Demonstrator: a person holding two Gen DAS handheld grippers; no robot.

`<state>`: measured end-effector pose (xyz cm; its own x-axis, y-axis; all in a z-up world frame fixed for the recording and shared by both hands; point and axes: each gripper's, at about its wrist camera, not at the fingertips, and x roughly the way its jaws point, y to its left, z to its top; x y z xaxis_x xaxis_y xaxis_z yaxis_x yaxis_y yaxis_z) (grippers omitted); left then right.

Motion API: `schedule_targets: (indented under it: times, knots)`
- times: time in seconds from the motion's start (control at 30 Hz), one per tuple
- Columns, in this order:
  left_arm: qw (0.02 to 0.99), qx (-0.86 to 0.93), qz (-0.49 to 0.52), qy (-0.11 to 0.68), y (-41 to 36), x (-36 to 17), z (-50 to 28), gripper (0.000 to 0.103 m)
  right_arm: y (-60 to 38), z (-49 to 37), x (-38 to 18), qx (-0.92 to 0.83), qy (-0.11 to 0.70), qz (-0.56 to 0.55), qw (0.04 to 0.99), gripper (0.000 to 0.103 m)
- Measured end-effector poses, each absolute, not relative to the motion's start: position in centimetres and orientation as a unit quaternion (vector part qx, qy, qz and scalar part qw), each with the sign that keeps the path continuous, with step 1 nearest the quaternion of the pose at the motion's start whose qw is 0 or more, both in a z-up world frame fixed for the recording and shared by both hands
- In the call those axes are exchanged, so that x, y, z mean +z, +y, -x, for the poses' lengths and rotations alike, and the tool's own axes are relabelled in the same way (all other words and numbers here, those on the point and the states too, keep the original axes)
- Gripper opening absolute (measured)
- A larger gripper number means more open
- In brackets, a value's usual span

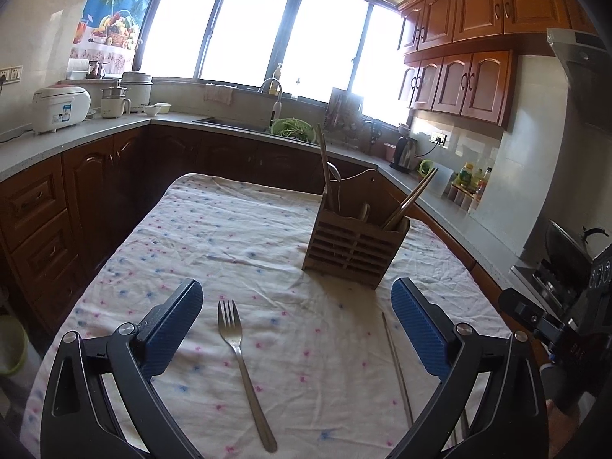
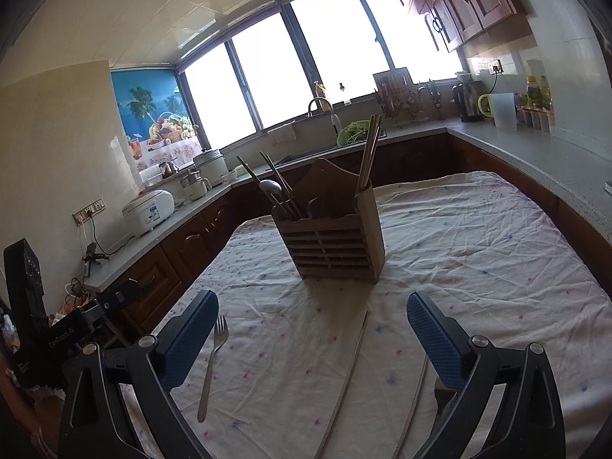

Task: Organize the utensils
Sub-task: 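Withdraw both open tools from the holder back over the cloth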

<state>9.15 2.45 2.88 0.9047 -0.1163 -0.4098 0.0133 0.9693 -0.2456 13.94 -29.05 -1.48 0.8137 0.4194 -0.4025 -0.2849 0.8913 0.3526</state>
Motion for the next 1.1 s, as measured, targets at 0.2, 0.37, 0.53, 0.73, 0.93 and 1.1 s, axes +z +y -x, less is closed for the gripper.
schedule_targets:
  times: [0.2,0.37,0.53,0.73,0.93,1.1]
  knots:
    - [0.974,-0.038,0.113,0.194,2.6,4.5,-7.4,0.101,-28.6,-12.1,1.2,0.185,0.206,-0.104,0.955,0.103]
    - [0.986,-0.044,0.088,0.134,2.0,8.6,-5.0,0.103,-28.6,-10.6,5.4,0.179,0.165,-0.074,0.967,0.103]
    - [0.993,-0.051,0.064,0.086,1.3,10.9,-2.7,0.103,-29.5,-8.0,8.7,0.173,0.103,-0.076,0.977,0.103]
    - [0.991,-0.044,0.052,0.116,0.6,7.4,-2.9,0.103,-29.0,-6.0,5.7,0.133,0.074,-0.055,0.987,0.103]
    - [0.989,-0.033,0.061,0.127,0.3,3.8,-2.4,0.103,-28.0,-6.1,0.6,0.122,0.111,-0.034,0.986,0.103]
    - [0.989,-0.026,0.061,0.131,0.1,2.1,-2.0,0.103,-27.3,-6.0,-1.7,0.126,0.138,-0.023,0.982,0.103]
